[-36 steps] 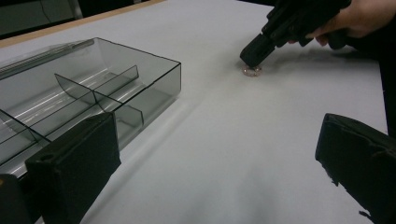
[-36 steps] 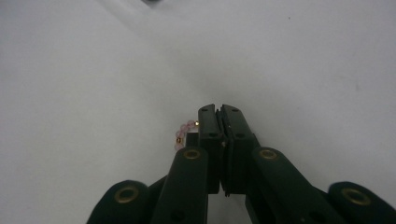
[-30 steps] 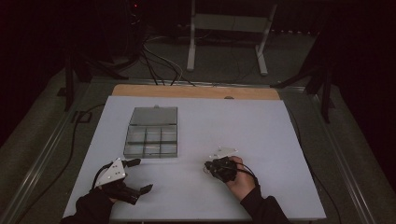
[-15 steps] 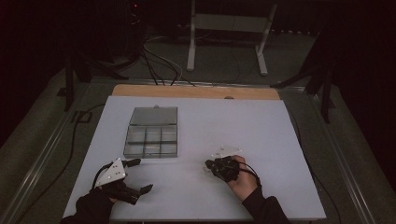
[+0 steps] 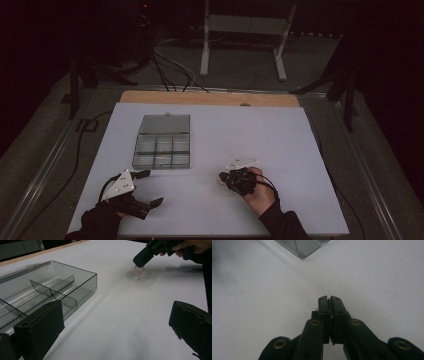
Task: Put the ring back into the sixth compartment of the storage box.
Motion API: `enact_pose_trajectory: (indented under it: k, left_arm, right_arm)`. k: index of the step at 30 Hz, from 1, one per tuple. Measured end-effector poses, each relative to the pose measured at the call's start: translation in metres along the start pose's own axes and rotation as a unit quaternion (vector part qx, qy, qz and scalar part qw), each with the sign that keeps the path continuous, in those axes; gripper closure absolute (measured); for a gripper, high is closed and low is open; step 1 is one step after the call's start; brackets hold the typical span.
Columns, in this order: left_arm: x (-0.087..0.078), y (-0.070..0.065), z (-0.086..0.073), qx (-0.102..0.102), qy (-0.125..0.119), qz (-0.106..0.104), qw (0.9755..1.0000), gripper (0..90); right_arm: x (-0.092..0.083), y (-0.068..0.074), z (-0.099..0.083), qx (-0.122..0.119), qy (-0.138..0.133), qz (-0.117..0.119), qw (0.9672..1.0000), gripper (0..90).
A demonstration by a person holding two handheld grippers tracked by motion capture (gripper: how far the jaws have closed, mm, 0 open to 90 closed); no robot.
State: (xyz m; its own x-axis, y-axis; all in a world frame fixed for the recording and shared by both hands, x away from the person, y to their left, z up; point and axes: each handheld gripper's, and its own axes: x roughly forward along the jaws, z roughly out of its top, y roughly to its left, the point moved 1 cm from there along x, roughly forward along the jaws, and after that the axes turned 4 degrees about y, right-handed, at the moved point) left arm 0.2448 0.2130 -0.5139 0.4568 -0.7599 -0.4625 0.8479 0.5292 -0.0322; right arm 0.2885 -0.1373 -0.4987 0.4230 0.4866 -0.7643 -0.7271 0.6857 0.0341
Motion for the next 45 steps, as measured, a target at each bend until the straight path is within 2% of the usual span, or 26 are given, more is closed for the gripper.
enact_pose_trajectory:
  k: [24, 45]
  left_arm:
    - [0.0, 0.0, 0.0, 0.0, 0.001, 0.0, 1.0, 0.8]
    - [0.0, -0.001, 0.0, 0.002, 0.002, 0.0, 1.0, 0.8]
  right_arm:
    - [-0.002, 0.004, 0.021, -0.006, -0.018, 0.007, 0.9998, 87.9]
    - [0.0, 0.004, 0.038, -0.001, -0.03, 0.013, 0.9995, 87.9]
